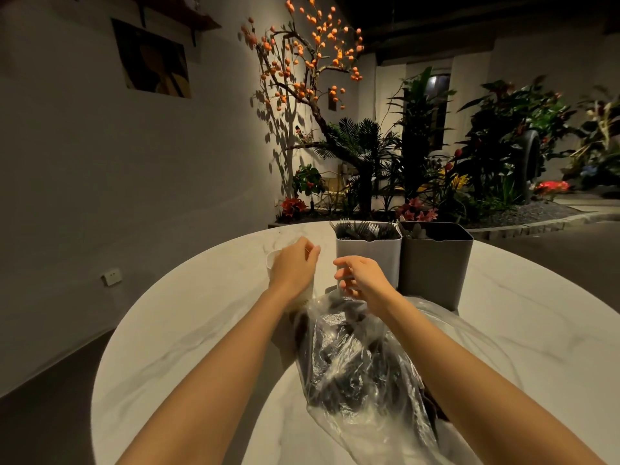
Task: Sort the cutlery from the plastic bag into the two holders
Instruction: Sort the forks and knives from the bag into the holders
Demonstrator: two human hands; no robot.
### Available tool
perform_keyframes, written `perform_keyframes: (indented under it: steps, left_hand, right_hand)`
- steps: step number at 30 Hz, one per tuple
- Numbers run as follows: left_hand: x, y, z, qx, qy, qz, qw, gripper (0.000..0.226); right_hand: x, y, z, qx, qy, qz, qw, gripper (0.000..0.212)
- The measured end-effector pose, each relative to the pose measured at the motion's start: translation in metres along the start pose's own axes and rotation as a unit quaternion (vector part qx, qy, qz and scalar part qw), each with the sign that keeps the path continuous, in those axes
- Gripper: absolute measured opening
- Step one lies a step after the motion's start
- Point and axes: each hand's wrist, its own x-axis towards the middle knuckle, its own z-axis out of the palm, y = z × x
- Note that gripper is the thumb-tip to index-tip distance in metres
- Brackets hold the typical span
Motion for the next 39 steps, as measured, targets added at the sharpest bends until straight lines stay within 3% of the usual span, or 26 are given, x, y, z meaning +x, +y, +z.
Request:
perform_keyframes:
  steps: [9,16,26,32,35,39]
  left_hand:
    - [-0.039,0.043,0.022,-0.028,-0.069,0.056,0.996,0.036]
    - [-0.066,0.065,0.034,-0.091,-0.072,0.045,0.992,0.035]
    - [-0.109,0.076,0.049,-0.144,-0.058,0.054,0.987,0.03]
    - [-0.119,0.075,0.056,-0.127,-0.065,0.123,0.982,0.025]
    - [-0.122,0.068,0.06,-0.099,-0.088,0.143,0.981,0.029]
    - [-0.125,0.056,0.063,-0.045,-0.1,0.168,0.98,0.036]
  right_hand:
    - [-0.028,-0.01,-0.019,0.02,0.028,-0.033,0.999,0.031]
    - [-0.06,-0.01,-0.036,0.046,0.067,-0.043,0.996,0.027]
    - [-0.093,0.017,-0.068,-0.013,0.116,-0.072,0.991,0.03]
    - [-0.094,0.045,-0.087,-0.14,0.177,-0.1,0.969,0.037]
    - [-0.09,0.053,-0.096,-0.241,0.145,-0.061,0.958,0.03]
    - [-0.091,0.06,-0.099,-0.445,0.13,-0.053,0.885,0.03]
